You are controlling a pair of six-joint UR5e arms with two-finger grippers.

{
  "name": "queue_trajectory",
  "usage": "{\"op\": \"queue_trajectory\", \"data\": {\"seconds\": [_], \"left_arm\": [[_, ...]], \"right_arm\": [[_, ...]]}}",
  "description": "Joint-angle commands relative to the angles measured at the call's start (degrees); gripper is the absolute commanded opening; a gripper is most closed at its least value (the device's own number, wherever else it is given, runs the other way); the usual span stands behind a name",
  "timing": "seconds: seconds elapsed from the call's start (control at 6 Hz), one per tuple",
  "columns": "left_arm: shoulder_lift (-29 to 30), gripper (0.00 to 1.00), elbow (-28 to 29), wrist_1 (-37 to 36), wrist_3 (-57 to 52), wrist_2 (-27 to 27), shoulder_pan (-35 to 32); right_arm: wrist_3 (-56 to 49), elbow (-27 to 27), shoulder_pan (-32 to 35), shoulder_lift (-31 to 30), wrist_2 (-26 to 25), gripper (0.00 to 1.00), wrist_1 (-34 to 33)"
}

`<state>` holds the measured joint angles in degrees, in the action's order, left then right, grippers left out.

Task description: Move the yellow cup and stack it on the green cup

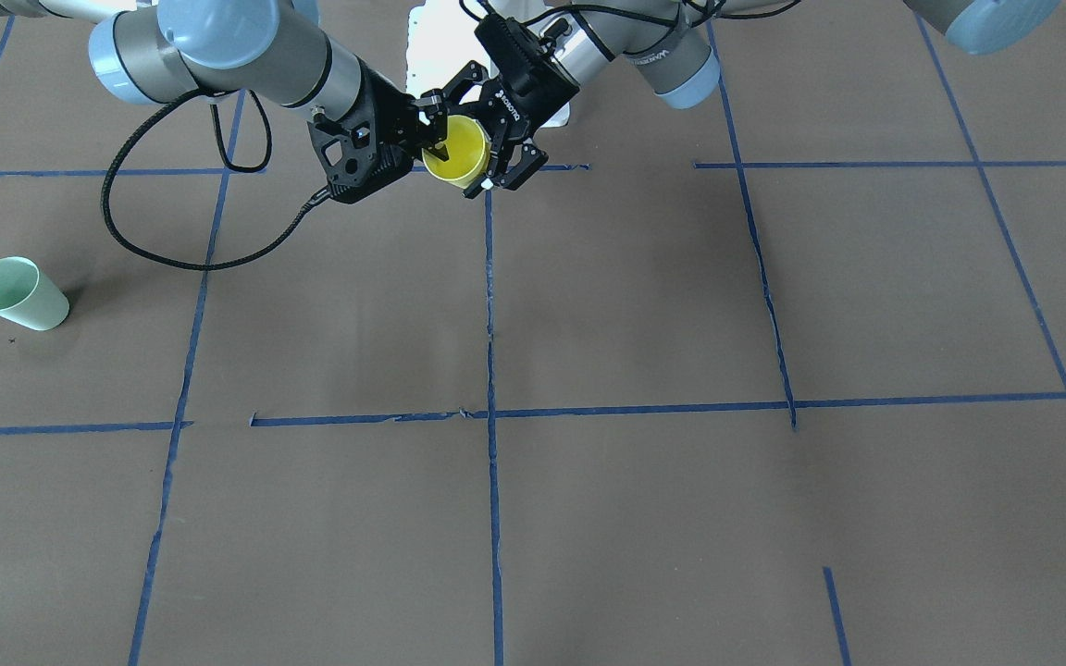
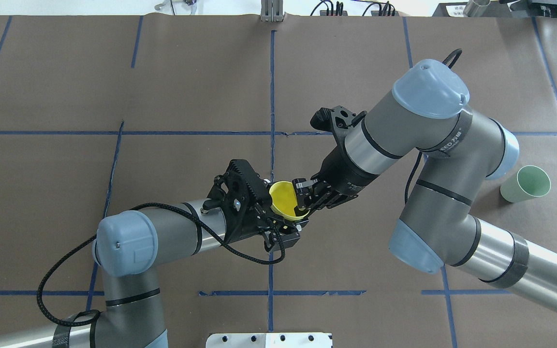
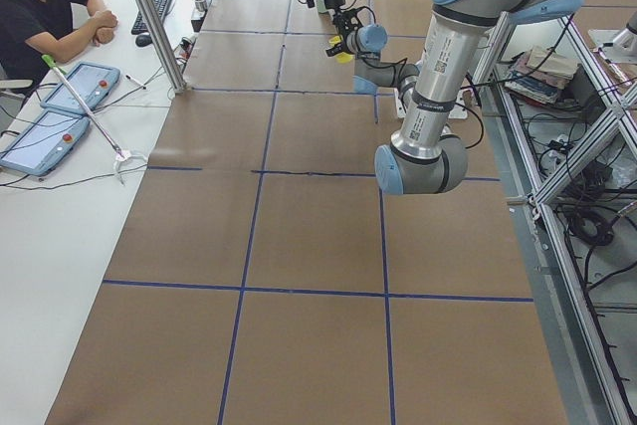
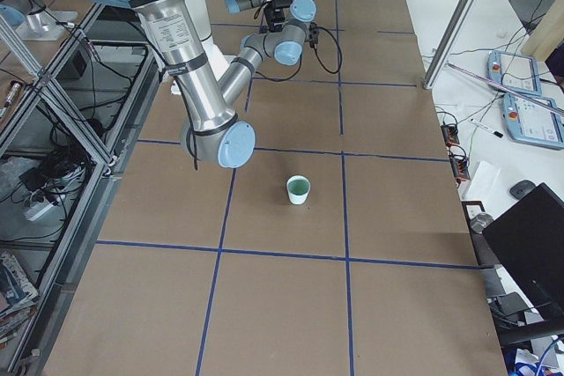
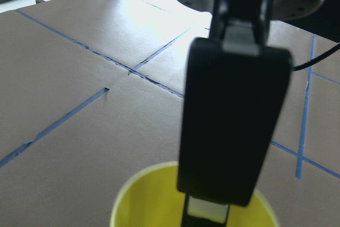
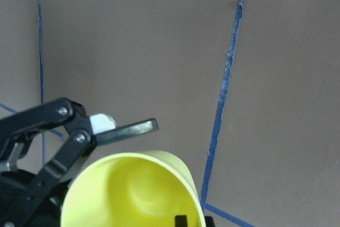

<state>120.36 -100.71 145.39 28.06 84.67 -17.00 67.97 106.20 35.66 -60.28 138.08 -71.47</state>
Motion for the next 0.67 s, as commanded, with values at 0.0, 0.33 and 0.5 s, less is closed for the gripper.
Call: {"op": "queue_trajectory", "data": {"seconds": [0.0, 0.33, 0.5], "left_arm": [[0.4, 1.0, -0.18, 0.16, 0.41, -2.49, 1.18], [0.32, 1.0, -0.45, 0.16, 0.41, -2.49, 1.18], [0.41, 1.0, -0.54, 0.16, 0.41, -2.49, 1.18]], "right_arm": [[0.14, 0.15, 0.02, -0.02, -0.09, 0.0, 0.02], [0.14, -0.03, 0.2, -0.02, -1.23, 0.0, -0.16], [2.4, -0.29, 0.2, -0.1, -3.07, 0.0, -0.24]]}}
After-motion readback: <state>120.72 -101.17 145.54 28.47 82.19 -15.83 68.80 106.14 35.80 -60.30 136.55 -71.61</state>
